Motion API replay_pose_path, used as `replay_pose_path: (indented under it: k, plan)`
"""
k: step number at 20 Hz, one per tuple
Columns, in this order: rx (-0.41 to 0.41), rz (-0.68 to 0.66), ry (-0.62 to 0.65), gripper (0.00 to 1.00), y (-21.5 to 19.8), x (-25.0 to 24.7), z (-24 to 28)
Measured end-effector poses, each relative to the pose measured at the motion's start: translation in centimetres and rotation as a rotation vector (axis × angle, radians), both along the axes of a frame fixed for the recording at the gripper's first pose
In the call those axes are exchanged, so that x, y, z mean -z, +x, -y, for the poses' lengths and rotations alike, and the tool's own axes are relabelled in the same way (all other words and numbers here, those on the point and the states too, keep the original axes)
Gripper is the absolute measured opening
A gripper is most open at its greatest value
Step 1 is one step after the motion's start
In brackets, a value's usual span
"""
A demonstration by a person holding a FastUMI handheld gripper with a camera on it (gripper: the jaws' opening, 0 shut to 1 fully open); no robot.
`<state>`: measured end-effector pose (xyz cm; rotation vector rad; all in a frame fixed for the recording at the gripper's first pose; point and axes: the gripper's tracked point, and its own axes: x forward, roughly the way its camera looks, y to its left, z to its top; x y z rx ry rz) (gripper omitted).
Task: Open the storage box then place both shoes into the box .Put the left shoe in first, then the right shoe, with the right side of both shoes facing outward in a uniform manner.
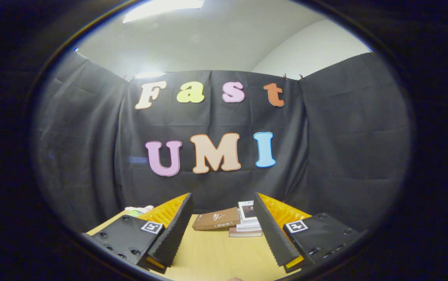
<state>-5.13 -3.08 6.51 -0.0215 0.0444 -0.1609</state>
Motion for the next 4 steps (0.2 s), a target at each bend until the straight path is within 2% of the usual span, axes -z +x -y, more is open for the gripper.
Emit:
replay_pose_path:
  k: [4]
  plan:
    - [0.009,-0.003,0.014,0.98,0.56,0.04,0.69]
